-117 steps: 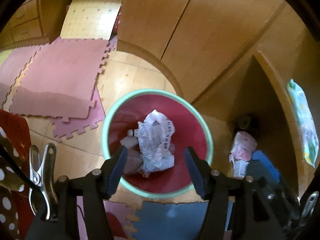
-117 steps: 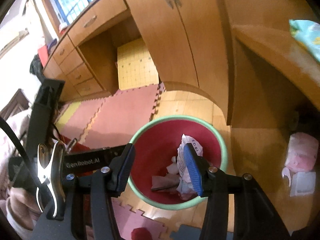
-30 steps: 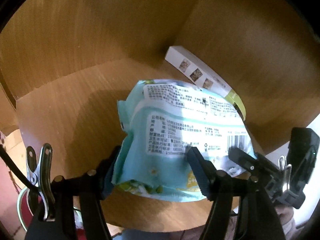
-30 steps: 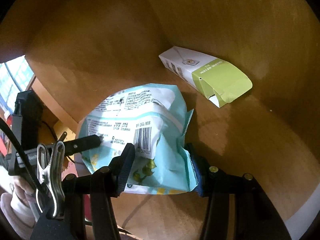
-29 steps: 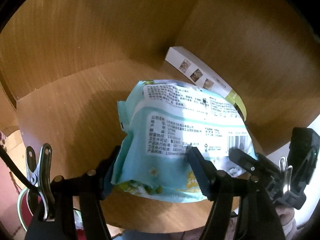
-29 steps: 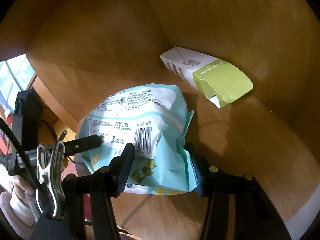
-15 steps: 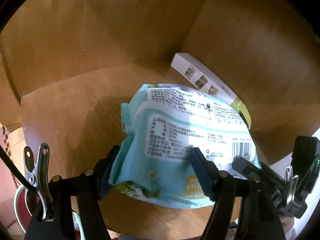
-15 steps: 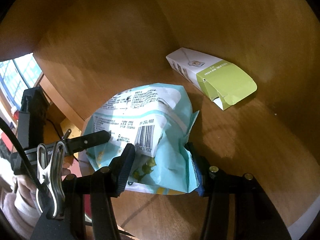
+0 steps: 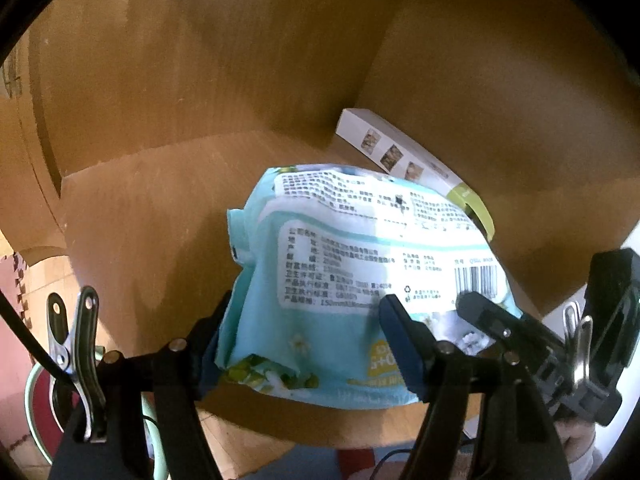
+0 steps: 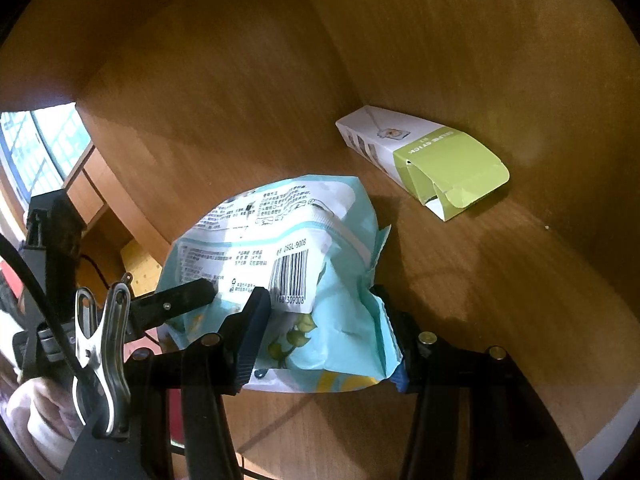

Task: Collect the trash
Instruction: 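Lift the wipes packet with both grippers and carry it over the bucket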

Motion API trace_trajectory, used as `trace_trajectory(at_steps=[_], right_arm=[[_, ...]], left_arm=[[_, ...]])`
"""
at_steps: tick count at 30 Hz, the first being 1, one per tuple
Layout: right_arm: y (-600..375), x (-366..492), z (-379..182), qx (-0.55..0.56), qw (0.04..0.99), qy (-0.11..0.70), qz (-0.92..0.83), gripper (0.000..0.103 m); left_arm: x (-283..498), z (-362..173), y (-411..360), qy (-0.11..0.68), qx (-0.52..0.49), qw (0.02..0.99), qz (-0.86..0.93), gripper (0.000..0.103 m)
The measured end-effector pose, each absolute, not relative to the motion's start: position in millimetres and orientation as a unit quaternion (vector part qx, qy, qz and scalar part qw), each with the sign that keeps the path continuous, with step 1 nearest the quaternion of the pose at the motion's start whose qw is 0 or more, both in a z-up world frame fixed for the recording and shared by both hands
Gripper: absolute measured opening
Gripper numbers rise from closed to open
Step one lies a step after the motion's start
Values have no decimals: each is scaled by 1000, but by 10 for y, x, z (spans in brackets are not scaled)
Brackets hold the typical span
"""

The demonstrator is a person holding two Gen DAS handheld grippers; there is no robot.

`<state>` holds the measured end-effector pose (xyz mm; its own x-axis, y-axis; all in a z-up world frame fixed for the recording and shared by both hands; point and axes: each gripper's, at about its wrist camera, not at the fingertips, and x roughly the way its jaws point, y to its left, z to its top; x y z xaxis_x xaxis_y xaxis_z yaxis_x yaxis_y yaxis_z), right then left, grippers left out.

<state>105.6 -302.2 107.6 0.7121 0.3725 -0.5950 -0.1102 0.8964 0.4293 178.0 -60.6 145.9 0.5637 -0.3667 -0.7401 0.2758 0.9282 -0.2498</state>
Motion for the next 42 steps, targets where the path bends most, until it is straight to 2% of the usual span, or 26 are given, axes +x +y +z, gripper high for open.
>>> trace_trajectory(at_steps=[8, 13, 23, 34, 42], right_arm=[[-3004, 1009, 1083, 168, 905, 362, 149, 52], [-2953, 974, 1123, 158, 908, 355, 157, 49], [-2726, 881, 1328, 126, 917, 339, 169, 47], [-2118, 785, 1588, 90, 910, 332, 230, 47], [-1348, 879, 1502, 44, 887, 353, 294, 47]], left_arm=[[1533, 1448, -595, 418, -51, 891, -172, 70], [1422, 1449, -551, 411, -57, 895, -166, 66], [1202, 1577, -340, 391, -80, 904, -156, 66], [642, 1792, 328, 369, -108, 918, -95, 65], [286, 1638, 1017, 378, -146, 914, -22, 65]])
